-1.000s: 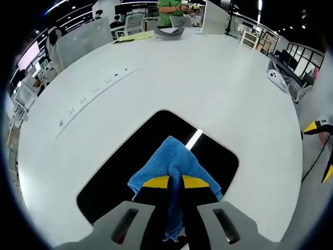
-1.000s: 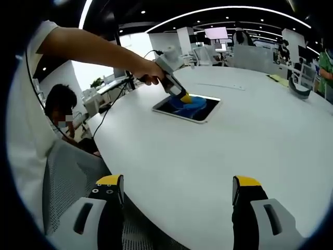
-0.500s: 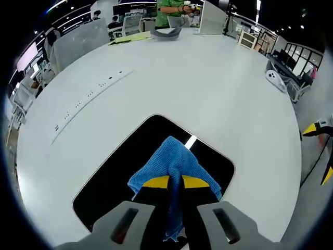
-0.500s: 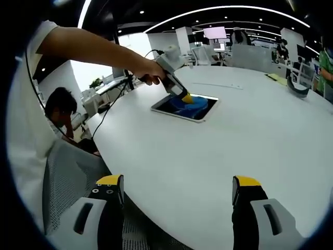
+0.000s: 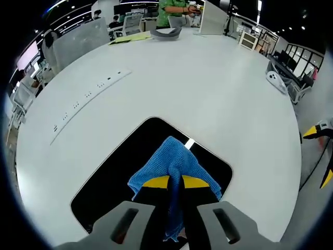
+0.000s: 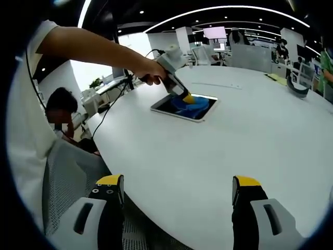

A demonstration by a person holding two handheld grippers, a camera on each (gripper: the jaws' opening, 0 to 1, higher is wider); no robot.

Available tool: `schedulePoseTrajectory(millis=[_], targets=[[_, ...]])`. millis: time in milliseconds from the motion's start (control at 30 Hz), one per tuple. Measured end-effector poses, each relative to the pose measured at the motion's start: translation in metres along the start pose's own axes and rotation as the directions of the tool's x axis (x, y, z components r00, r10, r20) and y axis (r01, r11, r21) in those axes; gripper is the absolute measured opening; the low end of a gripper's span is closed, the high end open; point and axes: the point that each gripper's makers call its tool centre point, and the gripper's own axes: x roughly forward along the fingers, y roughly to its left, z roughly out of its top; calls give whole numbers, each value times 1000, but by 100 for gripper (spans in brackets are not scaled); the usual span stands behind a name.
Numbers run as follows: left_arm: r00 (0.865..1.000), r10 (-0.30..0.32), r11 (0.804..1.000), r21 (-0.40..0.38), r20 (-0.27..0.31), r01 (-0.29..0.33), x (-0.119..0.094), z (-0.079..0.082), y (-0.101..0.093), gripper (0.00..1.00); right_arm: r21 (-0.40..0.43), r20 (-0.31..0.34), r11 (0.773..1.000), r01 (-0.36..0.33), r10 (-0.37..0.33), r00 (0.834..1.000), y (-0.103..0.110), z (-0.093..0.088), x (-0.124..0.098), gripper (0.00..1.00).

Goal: Wipe the mirror surface with the cleaning cloth until all visible marks leave the cleaned area.

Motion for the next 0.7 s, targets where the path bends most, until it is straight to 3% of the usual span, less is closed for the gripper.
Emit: schedulePoseTrajectory(millis=[700], targets=[[1000,2,1000,-26,20,-1,5,7,-6,5,-1,6,1000,6,-6,1000,-1,-1,1,85]])
